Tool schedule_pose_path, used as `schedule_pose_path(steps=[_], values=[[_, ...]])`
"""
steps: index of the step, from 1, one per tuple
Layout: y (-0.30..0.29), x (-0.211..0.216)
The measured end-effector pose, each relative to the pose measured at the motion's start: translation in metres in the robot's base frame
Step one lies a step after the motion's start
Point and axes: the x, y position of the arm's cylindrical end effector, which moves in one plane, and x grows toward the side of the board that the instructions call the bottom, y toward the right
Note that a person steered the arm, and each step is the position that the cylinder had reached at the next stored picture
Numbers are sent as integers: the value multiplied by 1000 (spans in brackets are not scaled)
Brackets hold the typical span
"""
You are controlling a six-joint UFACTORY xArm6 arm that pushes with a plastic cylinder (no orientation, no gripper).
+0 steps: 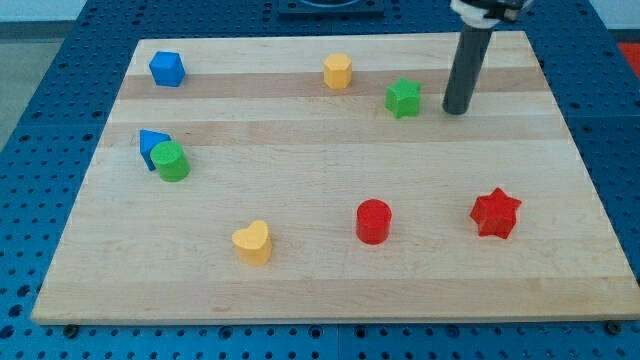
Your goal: Move the green star to the top right corner
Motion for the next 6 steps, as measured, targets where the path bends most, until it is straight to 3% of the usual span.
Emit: schedule_pose_path(steps=[2,3,5,6], values=[[-70,82],[-97,89],[-104,-23],[-85,-31]])
